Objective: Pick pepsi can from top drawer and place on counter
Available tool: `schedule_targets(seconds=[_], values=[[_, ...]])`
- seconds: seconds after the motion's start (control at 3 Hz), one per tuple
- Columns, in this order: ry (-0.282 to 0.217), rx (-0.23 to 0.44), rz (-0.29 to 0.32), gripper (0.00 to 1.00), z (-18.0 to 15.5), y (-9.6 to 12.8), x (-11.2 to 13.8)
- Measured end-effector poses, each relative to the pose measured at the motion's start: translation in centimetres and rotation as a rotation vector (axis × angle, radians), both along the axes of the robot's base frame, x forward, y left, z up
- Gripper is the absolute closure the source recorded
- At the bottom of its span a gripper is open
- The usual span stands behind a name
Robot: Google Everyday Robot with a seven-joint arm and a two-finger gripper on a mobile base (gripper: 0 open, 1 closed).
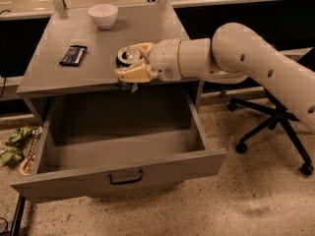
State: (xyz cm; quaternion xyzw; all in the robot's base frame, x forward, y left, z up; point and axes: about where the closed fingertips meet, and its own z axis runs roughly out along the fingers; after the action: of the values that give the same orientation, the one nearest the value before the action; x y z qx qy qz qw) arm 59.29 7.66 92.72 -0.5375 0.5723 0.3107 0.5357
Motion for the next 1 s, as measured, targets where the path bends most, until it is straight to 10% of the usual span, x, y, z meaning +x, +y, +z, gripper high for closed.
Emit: schedule_targets(seconds=[1.0], values=[[0.168, -0.063, 0.051, 1.00, -0.3, -0.8, 11.3]])
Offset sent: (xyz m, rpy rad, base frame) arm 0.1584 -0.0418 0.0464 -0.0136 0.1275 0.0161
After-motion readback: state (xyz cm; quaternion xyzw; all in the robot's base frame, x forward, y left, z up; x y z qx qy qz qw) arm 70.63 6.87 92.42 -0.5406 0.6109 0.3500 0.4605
